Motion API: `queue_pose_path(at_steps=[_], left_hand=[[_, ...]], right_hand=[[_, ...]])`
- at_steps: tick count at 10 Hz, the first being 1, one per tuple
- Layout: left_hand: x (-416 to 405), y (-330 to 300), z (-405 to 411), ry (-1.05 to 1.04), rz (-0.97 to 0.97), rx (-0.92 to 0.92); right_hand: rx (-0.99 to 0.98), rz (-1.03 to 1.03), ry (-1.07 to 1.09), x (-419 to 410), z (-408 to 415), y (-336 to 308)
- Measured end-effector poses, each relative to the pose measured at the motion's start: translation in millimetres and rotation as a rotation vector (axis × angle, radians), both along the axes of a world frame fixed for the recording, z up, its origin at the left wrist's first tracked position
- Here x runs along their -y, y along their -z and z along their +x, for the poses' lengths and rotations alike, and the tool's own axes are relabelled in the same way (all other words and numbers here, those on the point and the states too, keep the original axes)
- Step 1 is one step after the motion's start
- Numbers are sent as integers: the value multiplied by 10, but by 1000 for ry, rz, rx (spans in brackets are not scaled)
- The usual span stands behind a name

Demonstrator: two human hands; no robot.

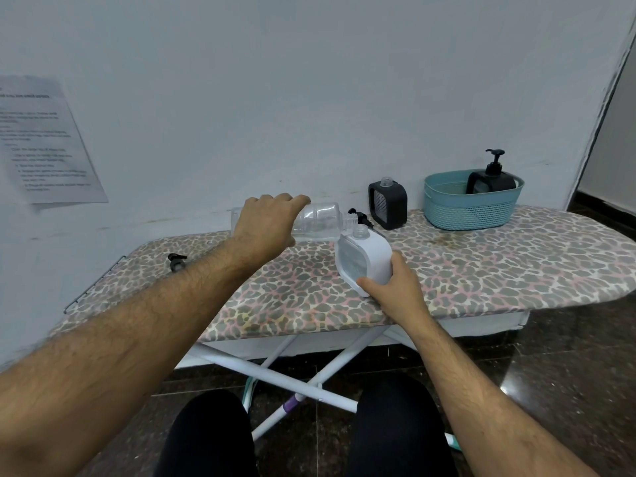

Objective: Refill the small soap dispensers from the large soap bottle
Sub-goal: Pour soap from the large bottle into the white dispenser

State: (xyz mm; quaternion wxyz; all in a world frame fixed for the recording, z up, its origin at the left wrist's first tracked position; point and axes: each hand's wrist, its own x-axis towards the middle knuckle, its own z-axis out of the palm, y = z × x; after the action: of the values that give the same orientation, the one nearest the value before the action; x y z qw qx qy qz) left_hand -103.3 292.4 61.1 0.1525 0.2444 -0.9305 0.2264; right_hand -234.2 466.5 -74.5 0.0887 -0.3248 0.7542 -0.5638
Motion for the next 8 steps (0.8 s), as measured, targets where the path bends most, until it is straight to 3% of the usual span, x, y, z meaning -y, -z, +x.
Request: queue_pose_path(at_steps=[8], left_hand=[[8,26,10,7,9,-19]], right_hand=[[-3,6,2,-1,-1,-5]])
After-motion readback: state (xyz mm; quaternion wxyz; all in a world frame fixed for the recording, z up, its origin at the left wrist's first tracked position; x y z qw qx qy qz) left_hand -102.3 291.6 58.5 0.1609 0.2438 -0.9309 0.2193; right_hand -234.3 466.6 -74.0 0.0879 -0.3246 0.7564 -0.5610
